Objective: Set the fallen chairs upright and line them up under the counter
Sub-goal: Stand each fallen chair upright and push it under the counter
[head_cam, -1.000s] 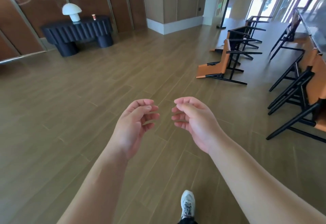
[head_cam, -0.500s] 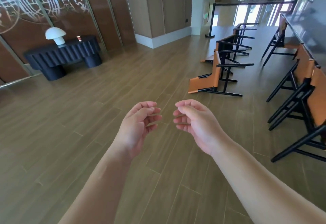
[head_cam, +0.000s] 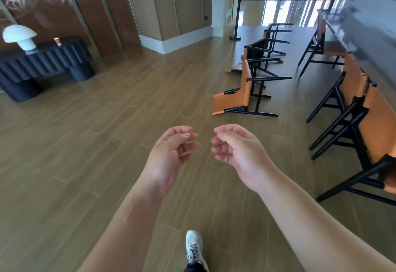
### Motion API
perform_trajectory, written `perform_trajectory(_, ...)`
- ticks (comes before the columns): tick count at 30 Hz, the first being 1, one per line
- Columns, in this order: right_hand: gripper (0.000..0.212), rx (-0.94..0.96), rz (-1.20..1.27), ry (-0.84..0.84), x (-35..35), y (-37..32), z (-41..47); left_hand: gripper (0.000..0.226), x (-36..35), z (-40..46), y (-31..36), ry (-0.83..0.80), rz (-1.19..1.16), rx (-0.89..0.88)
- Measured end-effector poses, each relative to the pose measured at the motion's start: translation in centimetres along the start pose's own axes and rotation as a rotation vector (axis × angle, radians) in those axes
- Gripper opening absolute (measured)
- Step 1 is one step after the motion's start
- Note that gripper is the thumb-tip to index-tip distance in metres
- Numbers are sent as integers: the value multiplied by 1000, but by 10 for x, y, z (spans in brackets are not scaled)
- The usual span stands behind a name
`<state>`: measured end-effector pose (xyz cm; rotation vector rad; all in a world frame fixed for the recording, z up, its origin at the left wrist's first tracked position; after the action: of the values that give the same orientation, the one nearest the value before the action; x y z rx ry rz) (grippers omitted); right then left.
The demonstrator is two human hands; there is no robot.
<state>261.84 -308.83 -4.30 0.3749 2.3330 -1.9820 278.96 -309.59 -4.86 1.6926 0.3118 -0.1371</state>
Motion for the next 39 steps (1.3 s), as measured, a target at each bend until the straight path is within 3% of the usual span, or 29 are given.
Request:
perform_trajectory(12,11,35,-71,163,-18,-54,221,21,-61,251,28,-197,-9,53)
perform_trajectory(20,12,5,-1,289,5,-68,322,23,-117,363,27,-313,34,101)
perform_trajectory(35,14,-58,61,238,54,-103,602,26,-221,606,17,-227,109,136)
perform_trajectory(39,11,-50,23,167,65,-123,672,15,-258,666,20,-217,128,79)
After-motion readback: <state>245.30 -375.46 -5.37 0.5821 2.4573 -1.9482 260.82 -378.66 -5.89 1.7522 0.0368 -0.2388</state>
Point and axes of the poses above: each hand's wrist, its own z-axis towards the middle knuckle, its own x-axis out of the back of the hand, y = z × x, the point moved 2 cm from there along z, towards the middle knuckle, and after that the axes turned 8 degrees about y, right-handed, at the moved point
